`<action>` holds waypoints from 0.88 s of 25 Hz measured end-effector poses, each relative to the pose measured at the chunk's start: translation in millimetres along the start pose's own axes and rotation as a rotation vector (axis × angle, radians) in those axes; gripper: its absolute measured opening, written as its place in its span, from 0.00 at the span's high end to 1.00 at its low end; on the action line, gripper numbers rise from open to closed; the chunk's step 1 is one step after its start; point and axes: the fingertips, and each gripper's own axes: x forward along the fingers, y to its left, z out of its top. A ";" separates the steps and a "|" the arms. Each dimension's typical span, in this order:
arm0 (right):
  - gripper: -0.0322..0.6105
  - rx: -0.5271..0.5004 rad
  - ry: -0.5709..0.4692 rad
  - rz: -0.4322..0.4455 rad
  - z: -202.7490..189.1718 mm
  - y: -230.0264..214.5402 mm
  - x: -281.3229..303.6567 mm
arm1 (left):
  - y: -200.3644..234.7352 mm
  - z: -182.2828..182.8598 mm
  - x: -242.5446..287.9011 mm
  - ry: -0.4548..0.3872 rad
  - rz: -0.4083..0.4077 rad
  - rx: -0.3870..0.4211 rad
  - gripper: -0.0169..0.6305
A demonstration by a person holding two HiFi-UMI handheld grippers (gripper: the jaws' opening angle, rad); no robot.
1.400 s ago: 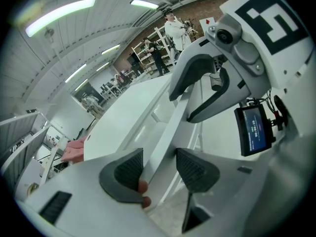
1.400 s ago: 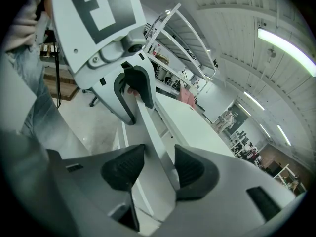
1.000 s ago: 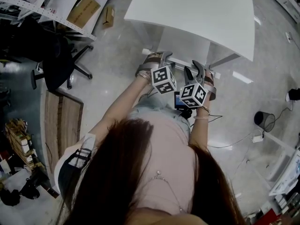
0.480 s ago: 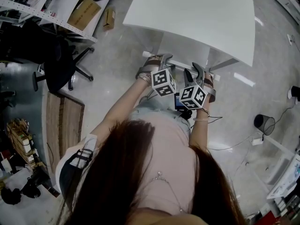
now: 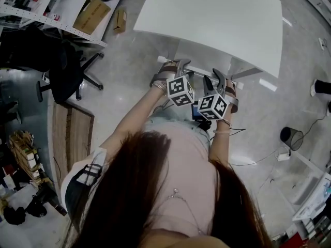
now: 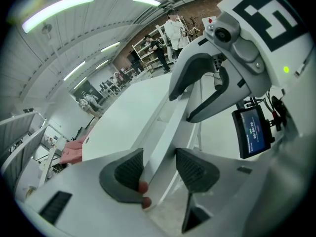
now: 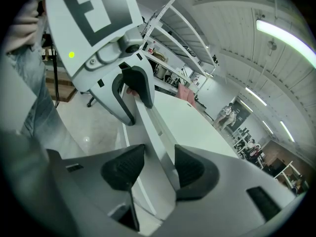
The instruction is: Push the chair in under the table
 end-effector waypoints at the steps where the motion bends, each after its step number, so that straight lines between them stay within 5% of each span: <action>1: 0.63 0.001 0.002 0.002 0.6 -1.4 2.0 | 2.3 -0.1 1.3 0.000 -0.001 0.000 0.65; 22: 0.63 0.011 0.005 0.006 -2.1 -39.6 29.6 | 34.6 18.6 30.9 0.003 -0.017 0.001 0.65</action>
